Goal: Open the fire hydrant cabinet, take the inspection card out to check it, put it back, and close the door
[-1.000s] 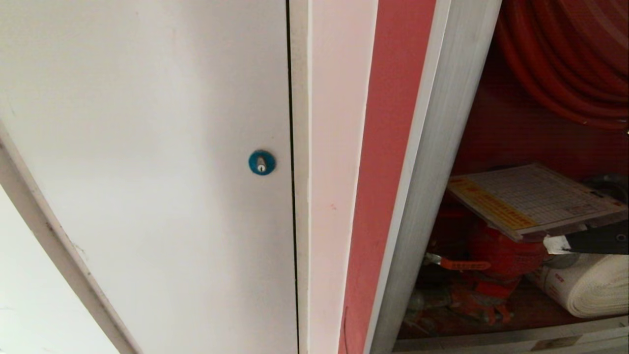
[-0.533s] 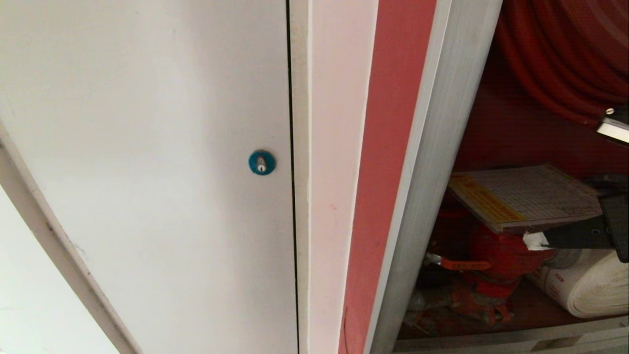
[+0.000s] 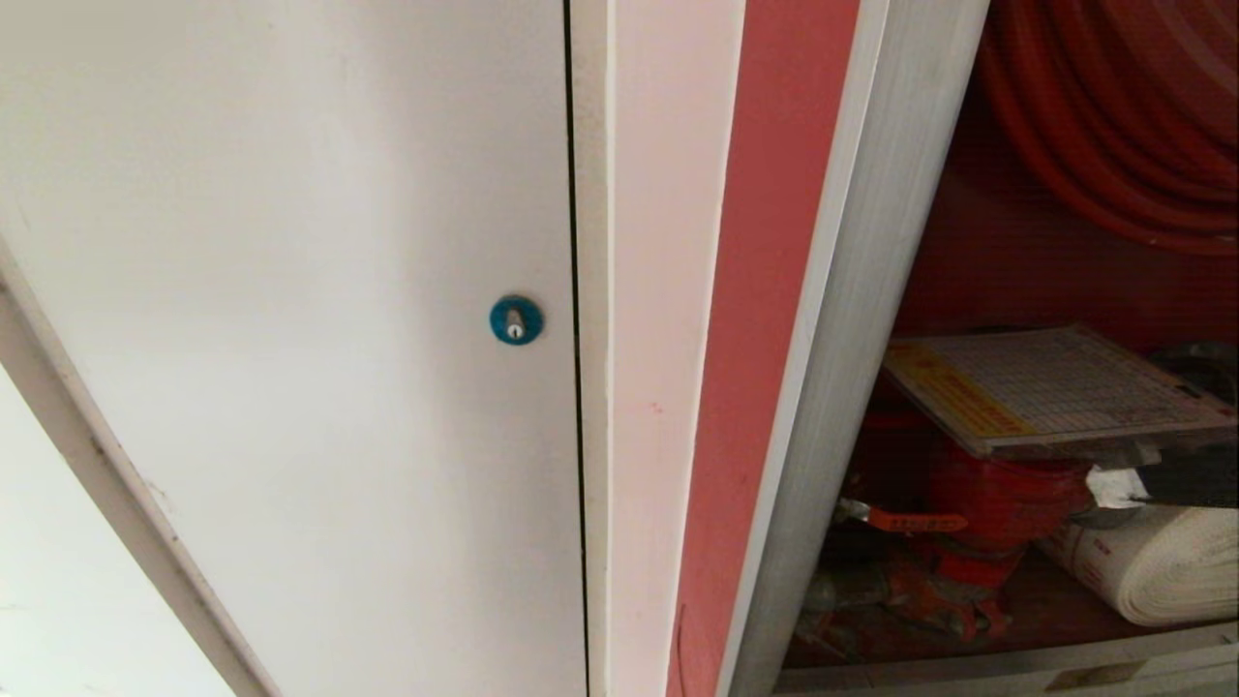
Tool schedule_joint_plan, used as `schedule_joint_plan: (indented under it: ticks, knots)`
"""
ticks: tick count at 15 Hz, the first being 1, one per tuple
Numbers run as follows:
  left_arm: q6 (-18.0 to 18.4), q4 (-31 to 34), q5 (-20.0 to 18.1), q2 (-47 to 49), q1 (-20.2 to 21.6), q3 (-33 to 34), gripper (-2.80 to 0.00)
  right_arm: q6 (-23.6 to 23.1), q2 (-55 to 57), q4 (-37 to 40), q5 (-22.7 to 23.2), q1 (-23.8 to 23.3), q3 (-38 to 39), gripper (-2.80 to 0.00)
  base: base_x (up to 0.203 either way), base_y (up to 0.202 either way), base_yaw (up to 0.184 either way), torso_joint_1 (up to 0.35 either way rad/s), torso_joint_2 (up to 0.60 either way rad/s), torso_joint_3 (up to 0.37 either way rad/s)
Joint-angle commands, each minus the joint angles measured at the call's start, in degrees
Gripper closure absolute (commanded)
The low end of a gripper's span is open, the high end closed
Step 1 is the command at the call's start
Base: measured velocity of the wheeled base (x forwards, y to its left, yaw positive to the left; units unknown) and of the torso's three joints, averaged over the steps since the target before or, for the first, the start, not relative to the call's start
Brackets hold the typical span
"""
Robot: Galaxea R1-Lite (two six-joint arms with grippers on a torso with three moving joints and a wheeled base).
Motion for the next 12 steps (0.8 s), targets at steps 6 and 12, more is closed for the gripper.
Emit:
schedule_joint_plan:
  ticks: [6, 12]
  knots:
    - [0.0, 0.0, 0.0, 0.0, 0.0, 0.0, 0.00, -0.1, -20.6, 0.7, 0.4, 0.3, 6.0, 0.00, 0.000, 0.000, 0.000, 0.000, 0.00, 0.000]
    - [0.0, 0.0, 0.0, 0.0, 0.0, 0.0, 0.00, 0.0, -33.7, 7.7, -1.3, -6.0, 6.6, 0.00, 0.000, 0.000, 0.000, 0.000, 0.00, 0.000]
